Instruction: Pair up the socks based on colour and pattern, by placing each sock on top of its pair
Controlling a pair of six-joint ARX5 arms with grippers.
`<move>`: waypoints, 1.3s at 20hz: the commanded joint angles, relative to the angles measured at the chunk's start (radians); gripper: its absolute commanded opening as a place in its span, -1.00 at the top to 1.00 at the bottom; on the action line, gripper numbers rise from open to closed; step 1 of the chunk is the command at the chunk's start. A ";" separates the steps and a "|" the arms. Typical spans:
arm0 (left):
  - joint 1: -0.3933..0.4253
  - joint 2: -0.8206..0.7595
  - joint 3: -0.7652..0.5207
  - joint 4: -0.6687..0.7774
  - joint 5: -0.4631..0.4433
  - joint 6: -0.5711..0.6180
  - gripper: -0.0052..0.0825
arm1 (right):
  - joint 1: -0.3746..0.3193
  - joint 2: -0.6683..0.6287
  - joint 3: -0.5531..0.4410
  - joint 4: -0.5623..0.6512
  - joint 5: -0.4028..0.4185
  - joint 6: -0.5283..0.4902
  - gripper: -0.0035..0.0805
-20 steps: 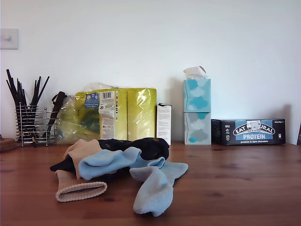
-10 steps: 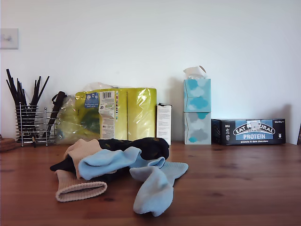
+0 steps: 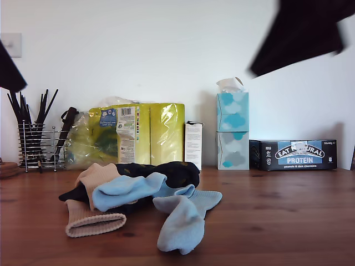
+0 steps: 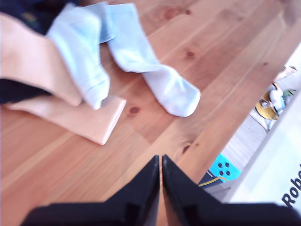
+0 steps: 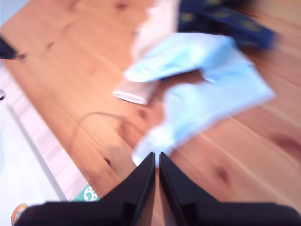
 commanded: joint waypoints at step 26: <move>-0.038 0.020 -0.016 0.087 0.005 0.019 0.93 | 0.066 0.824 0.256 0.213 -0.001 -0.027 0.95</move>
